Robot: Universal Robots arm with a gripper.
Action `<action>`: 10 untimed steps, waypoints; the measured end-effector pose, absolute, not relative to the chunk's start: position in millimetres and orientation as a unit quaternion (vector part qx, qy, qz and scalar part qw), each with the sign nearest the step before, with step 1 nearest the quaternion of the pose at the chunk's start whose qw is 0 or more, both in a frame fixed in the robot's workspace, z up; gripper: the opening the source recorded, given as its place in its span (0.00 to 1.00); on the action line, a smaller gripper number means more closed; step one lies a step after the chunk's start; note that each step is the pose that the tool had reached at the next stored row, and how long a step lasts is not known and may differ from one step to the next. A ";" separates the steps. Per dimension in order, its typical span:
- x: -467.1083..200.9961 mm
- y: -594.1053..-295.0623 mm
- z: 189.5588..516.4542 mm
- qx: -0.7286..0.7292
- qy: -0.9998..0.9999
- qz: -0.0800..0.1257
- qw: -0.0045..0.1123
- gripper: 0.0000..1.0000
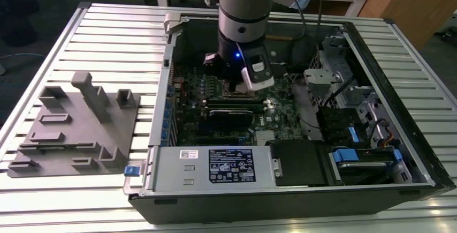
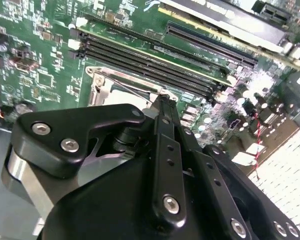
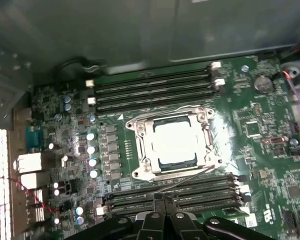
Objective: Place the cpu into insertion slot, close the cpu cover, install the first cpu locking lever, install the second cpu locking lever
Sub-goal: 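Install the second cpu locking lever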
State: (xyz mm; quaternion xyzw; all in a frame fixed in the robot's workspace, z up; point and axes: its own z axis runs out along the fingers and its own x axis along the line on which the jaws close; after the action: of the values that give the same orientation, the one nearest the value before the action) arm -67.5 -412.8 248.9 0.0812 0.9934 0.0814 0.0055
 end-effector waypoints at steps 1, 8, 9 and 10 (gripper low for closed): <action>-67.5 -412.8 248.2 0.074 0.994 0.081 0.005 0.11; -67.5 -409.1 243.5 0.045 0.996 0.081 0.003 0.11; -67.5 -408.1 242.7 0.042 0.996 0.081 0.002 0.11; -67.5 -407.2 241.8 0.039 0.996 0.082 0.002 0.11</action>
State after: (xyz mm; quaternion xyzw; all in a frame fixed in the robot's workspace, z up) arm -67.5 -407.2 241.8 0.0386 0.9959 0.0816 0.0020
